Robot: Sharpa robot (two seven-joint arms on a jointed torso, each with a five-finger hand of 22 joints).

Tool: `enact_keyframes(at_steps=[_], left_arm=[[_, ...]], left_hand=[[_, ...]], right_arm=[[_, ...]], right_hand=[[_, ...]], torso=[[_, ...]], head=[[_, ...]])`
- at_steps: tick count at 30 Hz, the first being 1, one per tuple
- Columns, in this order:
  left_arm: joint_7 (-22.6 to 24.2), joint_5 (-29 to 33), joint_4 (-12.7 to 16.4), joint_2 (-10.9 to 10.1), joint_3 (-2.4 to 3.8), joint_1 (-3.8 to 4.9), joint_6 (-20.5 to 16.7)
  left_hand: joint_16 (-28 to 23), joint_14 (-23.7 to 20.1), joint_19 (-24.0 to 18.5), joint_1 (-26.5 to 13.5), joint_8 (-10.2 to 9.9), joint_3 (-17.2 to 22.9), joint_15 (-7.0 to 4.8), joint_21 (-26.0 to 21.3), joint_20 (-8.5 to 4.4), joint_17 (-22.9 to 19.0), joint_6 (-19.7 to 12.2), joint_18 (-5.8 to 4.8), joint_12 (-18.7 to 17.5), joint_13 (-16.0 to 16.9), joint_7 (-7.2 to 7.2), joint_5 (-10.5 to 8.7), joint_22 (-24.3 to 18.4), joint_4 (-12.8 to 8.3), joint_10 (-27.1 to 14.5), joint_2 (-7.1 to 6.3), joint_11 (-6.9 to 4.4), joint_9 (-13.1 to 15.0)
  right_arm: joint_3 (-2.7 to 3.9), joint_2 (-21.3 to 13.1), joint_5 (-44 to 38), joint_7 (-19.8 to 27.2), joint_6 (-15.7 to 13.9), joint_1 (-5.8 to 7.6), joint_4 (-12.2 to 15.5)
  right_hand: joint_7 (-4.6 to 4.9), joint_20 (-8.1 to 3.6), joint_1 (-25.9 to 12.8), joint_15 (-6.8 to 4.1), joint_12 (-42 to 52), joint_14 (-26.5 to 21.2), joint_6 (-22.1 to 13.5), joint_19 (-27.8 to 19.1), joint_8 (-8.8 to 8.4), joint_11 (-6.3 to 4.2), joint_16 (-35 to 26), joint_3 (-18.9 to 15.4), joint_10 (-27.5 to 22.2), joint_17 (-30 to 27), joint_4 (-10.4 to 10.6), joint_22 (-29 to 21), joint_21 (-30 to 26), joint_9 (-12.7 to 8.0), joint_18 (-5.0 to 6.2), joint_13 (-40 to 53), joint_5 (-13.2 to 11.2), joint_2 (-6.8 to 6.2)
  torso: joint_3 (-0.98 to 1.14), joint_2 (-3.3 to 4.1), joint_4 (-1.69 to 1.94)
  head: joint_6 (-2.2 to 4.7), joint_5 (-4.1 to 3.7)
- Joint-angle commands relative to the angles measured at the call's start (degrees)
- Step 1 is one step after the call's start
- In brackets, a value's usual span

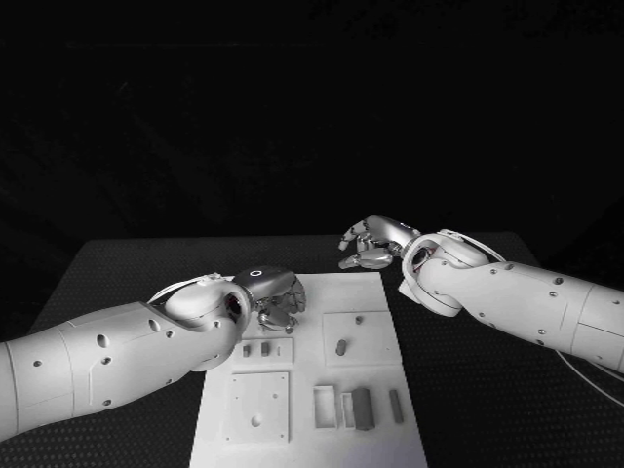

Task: Assemble the parts on the task board

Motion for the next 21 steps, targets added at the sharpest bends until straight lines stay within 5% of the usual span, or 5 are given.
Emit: enact_keyframes(at_steps=[1,21], left_arm=[[0.74,-5.75,-0.82,0.65,0.00,-0.55,3.73],[-0.22,-8.17,-2.80,1.51,0.01,-1.88,4.17]], left_hand=[[0.42,0.43,0.45,0.47,-0.07,-0.06,0.17,0.41,0.10,0.13,0.26,2.77,-0.46,-0.09,0.07,-0.01,0.33,-0.14,0.64,0.57,0.13,-0.16],[1.30,0.99,1.13,0.37,-0.16,0.08,0.08,0.91,0.05,0.45,0.87,3.14,-2.15,-0.35,0.12,-0.05,1.50,-0.13,2.18,0.47,0.03,-0.83]], right_arm=[[0.03,0.06,-0.05,0.49,0.59,-0.01,0.03],[0.03,-0.23,-0.05,0.45,0.64,-0.01,0.36]], right_hand=[[0.40,0.18,-0.57,0.23,-0.24,0.30,0.05,0.24,-0.39,0.15,-0.18,-0.07,0.42,-0.07,0.11,0.84,-0.33,-0.09,0.86,-0.05,0.35,0.22],[0.41,0.16,-0.60,0.23,-0.22,0.32,0.04,0.27,-0.40,0.15,-0.16,-0.01,0.43,-0.07,0.09,0.84,-0.33,-0.09,0.86,-0.05,0.35,0.23]], torso=[[0.01,0.08,-0.06],[-0.04,-0.05,0.12]], head=[[-0.16,-0.18],[-0.94,-0.87]])
